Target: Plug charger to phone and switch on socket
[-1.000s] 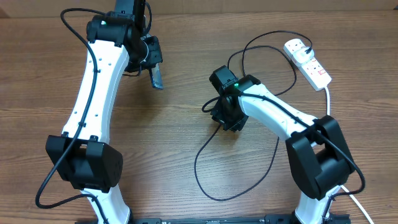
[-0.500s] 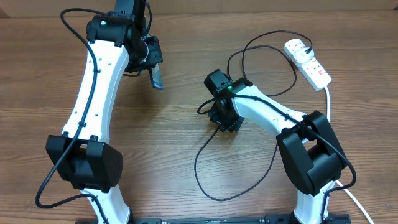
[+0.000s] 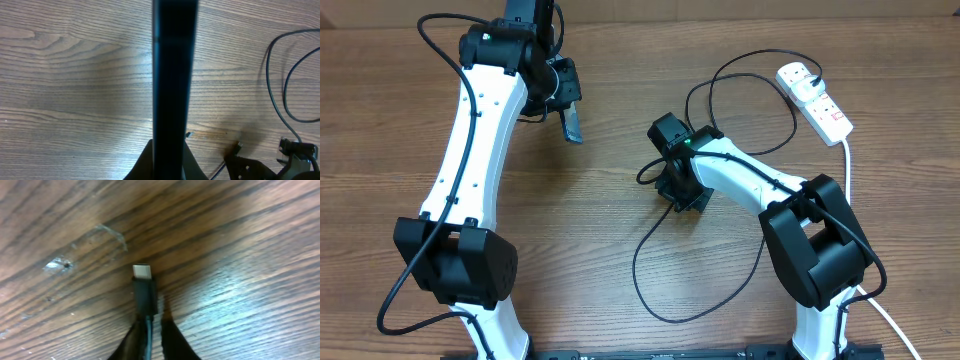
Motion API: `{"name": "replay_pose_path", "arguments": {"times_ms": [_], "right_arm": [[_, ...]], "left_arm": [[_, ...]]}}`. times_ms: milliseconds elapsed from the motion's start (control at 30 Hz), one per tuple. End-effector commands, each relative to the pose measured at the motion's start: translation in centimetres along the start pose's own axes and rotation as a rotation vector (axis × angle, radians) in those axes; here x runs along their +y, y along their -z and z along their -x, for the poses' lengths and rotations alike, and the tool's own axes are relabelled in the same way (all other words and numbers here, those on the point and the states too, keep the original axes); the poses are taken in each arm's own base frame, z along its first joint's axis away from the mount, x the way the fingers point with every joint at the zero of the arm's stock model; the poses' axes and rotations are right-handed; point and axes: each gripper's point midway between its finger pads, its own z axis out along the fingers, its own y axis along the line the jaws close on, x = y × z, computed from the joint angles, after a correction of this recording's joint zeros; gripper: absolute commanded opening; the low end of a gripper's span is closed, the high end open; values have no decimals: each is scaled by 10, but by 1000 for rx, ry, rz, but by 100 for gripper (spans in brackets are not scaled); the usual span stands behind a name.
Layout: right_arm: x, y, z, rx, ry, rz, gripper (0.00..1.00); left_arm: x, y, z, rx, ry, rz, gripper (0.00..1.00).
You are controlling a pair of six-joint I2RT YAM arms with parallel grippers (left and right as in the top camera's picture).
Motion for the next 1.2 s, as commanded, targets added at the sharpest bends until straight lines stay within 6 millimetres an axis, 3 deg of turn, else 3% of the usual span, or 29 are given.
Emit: {"name": "replay_pose_path", "arguments": {"times_ms": [0,133,233,333,400,500,733,900,1033,1167], "right_arm": [[-3,-14,1,9,-2,-29,4],[3,-12,-2,31,35,-2,4],[28,5,-8,85,144,105,4],[47,33,-11,91,221,202,4],[60,61,-14,84,286,290,4],[69,109,-21,26,374,397,4],[73,219,-58,-179,689,613,4],[69,267,-78,-261,748,722,4],[67,271,-79,-265,748,727,4],[67,270,-79,-263,748,725,4]], "left_arm": [[0,4,4,-19,7,0,4],[-1,4,3,-16,7,-9,4],[-21,6,-1,14,2,-124,4],[-55,14,-1,31,-64,-335,4],[-81,28,1,35,-110,-515,4],[-100,48,8,27,-131,-698,4],[-117,84,3,67,-177,-968,4],[-130,110,-9,105,-241,-1145,4],[-136,128,-16,122,-283,-1258,4],[-136,132,-17,119,-300,-1282,4]]}}
